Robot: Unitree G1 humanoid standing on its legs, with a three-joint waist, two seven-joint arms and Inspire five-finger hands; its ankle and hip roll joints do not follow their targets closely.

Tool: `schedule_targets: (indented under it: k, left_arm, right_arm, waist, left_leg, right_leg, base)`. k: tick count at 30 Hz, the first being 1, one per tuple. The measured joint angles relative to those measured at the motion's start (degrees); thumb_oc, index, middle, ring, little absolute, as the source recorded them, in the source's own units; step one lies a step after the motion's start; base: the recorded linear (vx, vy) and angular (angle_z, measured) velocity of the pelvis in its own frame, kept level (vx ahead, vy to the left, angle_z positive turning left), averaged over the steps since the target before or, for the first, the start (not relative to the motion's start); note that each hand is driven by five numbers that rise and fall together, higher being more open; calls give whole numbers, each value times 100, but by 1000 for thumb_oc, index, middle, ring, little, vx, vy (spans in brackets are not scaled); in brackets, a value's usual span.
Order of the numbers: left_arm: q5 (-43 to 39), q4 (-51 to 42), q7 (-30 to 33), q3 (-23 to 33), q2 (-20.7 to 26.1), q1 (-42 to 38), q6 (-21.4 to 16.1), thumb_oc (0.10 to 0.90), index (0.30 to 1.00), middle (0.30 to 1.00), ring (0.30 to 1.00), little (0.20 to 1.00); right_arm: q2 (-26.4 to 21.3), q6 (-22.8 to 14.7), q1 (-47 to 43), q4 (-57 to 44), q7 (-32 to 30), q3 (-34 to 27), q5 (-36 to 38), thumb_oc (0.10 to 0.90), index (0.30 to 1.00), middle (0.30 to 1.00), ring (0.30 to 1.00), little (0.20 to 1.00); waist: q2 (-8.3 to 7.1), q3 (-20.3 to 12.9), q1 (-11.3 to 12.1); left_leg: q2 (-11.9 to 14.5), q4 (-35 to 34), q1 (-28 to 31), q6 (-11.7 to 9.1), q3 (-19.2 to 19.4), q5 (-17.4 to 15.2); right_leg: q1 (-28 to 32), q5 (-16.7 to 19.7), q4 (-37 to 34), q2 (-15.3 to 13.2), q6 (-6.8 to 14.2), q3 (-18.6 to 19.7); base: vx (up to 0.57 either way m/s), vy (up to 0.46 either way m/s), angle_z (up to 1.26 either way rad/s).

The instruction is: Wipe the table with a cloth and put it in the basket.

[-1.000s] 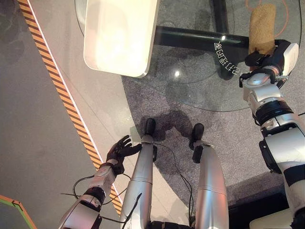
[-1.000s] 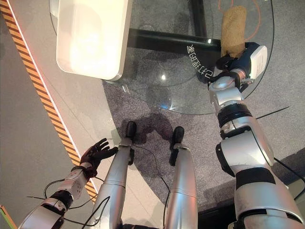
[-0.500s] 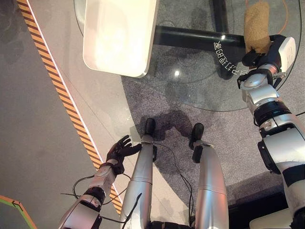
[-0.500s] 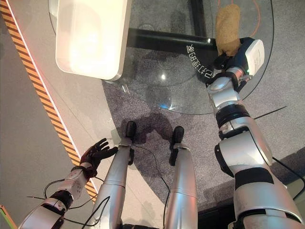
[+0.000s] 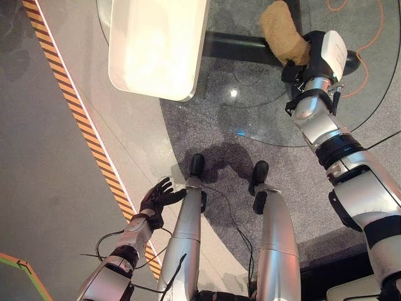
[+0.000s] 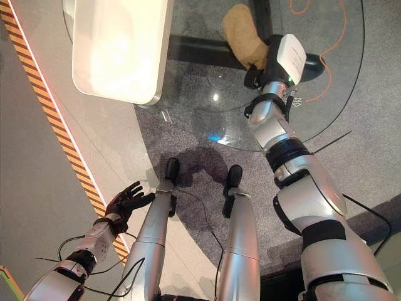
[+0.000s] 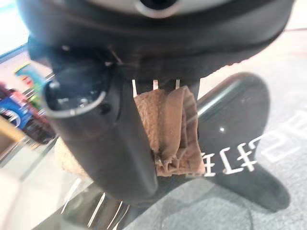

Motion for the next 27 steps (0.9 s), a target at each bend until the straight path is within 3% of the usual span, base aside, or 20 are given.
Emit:
schedule_targets:
  k: [8, 27]
  left_arm:
    - [1, -86, 38, -164, -18, -73, -19, 800, 900, 900, 900, 900]
    - [4, -115, 119, -164, -65, -74, -102, 800, 900, 900, 900, 900]
  right_arm:
    - [-1, -41, 44, -206, 122, 12, -230, 100, 300, 300, 300, 200]
    - [54, -52, 175, -523, 680, 37, -404, 100, 300, 300, 300, 200]
  waist:
    - [13, -7, -22]
    - [29, -21, -52]
  left_leg:
    - [16, -251, 8, -21, -2, 196]
    - [16, -263, 23, -25, 2, 231]
  right_leg:
    - [-55, 75, -88, -17, -36, -43]
    - [-43, 55, -99, -14, -33, -40]
  base:
    - [-8, -7, 2]
    - [-11, -1, 0]
